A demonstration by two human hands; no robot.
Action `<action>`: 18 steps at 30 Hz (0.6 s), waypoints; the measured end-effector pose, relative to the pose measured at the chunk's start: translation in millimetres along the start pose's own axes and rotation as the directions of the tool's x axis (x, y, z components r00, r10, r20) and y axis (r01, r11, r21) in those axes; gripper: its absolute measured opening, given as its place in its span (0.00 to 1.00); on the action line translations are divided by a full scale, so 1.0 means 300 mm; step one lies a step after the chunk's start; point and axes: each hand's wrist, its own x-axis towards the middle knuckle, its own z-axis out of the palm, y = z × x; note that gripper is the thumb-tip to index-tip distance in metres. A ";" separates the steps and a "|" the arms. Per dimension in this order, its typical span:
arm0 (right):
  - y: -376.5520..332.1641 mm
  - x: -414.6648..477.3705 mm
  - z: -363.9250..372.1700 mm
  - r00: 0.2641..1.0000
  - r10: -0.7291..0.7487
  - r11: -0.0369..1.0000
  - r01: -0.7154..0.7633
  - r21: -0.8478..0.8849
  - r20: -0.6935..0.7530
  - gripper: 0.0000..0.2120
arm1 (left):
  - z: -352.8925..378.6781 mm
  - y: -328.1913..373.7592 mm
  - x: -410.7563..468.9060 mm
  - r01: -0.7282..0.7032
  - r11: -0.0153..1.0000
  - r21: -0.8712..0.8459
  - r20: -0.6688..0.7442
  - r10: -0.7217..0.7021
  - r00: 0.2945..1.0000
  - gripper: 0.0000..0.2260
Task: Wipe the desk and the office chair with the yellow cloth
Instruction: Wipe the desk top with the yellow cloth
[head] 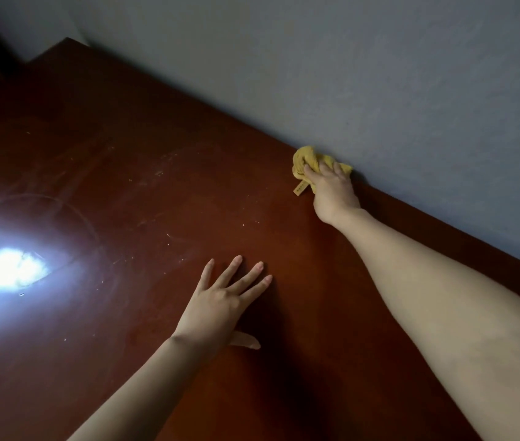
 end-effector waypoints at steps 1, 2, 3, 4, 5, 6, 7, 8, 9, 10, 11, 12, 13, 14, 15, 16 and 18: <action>-0.046 0.007 -0.006 1.000 -0.019 1.000 0.019 0.006 0.020 0.28 | 0.001 -0.001 0.000 0.005 1.000 -0.009 0.003 -0.005 1.000 0.46; -0.098 0.009 -0.009 0.998 -0.057 0.998 0.056 0.018 0.038 0.28 | 0.003 -0.003 -0.001 0.009 1.000 -0.011 0.005 -0.009 1.000 0.46; -0.152 0.006 -0.010 0.993 -0.109 0.994 0.107 0.034 0.051 0.27 | -0.001 -0.004 -0.002 0.014 1.000 -0.017 0.004 -0.014 1.000 0.46; -0.207 -0.004 -0.007 0.984 -0.167 0.985 0.165 0.050 0.059 0.26 | -0.004 -0.004 -0.007 0.015 1.000 -0.018 -0.003 -0.015 1.000 0.46; -0.259 -0.021 0.000 0.973 -0.224 0.974 0.220 0.062 0.062 0.26 | -0.005 -0.002 -0.013 0.012 1.000 -0.017 -0.028 -0.012 1.000 0.46; -0.306 -0.043 0.009 0.961 -0.271 0.961 0.266 0.069 0.063 0.25 | -0.012 0.000 -0.023 0.001 1.000 -0.011 -0.070 -0.002 0.998 0.47; -0.344 -0.069 0.020 0.949 -0.308 0.950 0.303 0.075 0.063 0.25 | -0.027 0.004 -0.038 -0.007 1.000 0.003 -0.110 0.007 0.994 0.48; -0.374 -0.096 0.030 0.938 -0.340 0.939 0.335 0.082 0.060 0.25 | -0.037 0.008 -0.057 0.012 1.000 -0.014 -0.140 -0.014 0.990 0.47; -0.397 -0.124 0.040 0.926 -0.373 0.926 0.367 0.090 0.059 0.25 | -0.031 0.007 -0.073 0.026 0.999 -0.028 -0.191 -0.031 0.981 0.45; -0.410 -0.154 0.048 0.911 -0.408 0.911 0.401 0.101 0.060 0.25 | -0.020 0.005 -0.087 0.050 0.999 -0.021 -0.245 -0.054 0.968 0.43; -0.416 -0.183 0.053 0.894 -0.443 0.893 0.435 0.114 0.062 0.25 | -0.012 0.000 -0.103 0.085 0.996 -0.011 -0.249 -0.085 0.965 0.42; -0.415 -0.210 0.057 0.875 -0.479 0.874 0.469 0.128 0.064 0.25 | -0.001 -0.008 -0.117 0.116 0.993 -0.005 -0.258 -0.114 0.959 0.41; -0.406 -0.236 0.060 0.853 -0.517 0.852 0.504 0.142 0.068 0.25 | 0.008 -0.017 -0.130 0.143 0.990 -0.006 -0.268 -0.139 0.953 0.41; -0.390 -0.260 0.063 0.828 -0.555 0.827 0.539 0.160 0.075 0.26 | 0.015 -0.025 -0.143 0.163 0.987 -0.006 -0.271 -0.158 0.949 0.41; -0.368 -0.283 0.064 0.801 -0.593 0.799 0.574 0.180 0.083 0.26 | 0.015 -0.031 -0.155 0.178 0.984 0.003 -0.260 -0.171 0.950 0.41; -0.342 -0.305 0.064 0.771 -0.631 0.770 0.607 0.196 0.089 0.27 | 0.015 -0.035 -0.166 0.182 0.983 0.011 -0.256 -0.173 0.951 0.41; -0.283 -0.343 0.065 0.719 -0.689 0.719 0.663 0.209 0.091 0.30 | 0.011 -0.039 -0.176 0.169 0.985 0.035 -0.265 -0.153 0.952 0.42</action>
